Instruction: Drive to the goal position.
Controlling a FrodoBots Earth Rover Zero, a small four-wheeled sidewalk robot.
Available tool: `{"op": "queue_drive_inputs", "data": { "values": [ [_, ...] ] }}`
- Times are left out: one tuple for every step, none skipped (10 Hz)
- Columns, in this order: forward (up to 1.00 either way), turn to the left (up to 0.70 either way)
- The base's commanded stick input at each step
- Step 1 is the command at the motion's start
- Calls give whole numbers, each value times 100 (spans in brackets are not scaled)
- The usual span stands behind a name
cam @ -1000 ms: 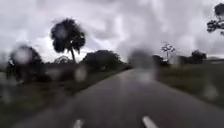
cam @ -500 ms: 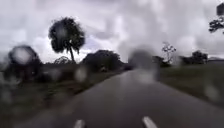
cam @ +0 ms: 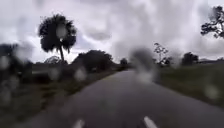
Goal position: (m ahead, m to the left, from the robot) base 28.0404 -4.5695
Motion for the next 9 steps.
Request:
{"op": "queue_drive_inputs", "data": {
  "values": [
    [70, -31],
    [70, -20],
    [70, 0],
    [70, 0],
    [70, 0],
    [70, 0],
    [70, 0],
    [70, 0],
    [70, 0]
  ]
}}
